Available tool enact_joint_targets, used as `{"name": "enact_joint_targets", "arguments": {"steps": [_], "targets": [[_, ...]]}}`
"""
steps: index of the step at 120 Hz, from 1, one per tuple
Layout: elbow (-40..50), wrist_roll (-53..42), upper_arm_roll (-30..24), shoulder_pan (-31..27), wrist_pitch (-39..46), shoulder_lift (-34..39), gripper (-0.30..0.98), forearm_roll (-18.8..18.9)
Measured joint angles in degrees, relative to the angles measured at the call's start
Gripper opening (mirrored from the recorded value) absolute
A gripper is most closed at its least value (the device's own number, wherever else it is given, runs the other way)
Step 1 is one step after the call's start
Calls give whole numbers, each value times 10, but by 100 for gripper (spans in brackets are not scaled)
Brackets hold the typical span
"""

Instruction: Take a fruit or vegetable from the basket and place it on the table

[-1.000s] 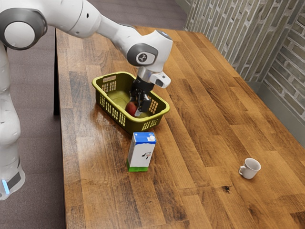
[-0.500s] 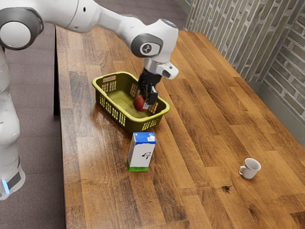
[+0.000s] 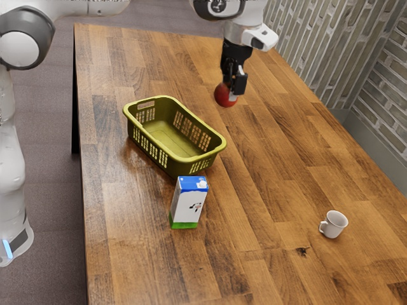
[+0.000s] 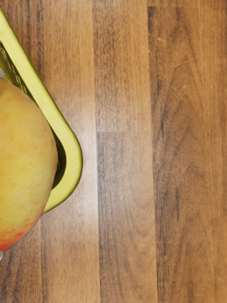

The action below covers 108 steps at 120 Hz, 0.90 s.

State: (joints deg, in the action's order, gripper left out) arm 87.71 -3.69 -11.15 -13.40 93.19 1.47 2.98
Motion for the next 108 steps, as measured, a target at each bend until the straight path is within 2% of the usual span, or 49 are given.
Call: {"name": "enact_joint_targets", "arguments": {"steps": [15, 36, 60, 90, 108], "targets": [[-9, 5, 35, 7, 94, -44, 19, 15], [-56, 14, 65, -27, 228, -130, 15, 21], [-80, 30, 98, -24, 360, -249, 10, -5], [-74, 56, 113, -22, 437, -297, 8, -41], [-73, 67, 114, -22, 457, -312, 16, -59]]}}
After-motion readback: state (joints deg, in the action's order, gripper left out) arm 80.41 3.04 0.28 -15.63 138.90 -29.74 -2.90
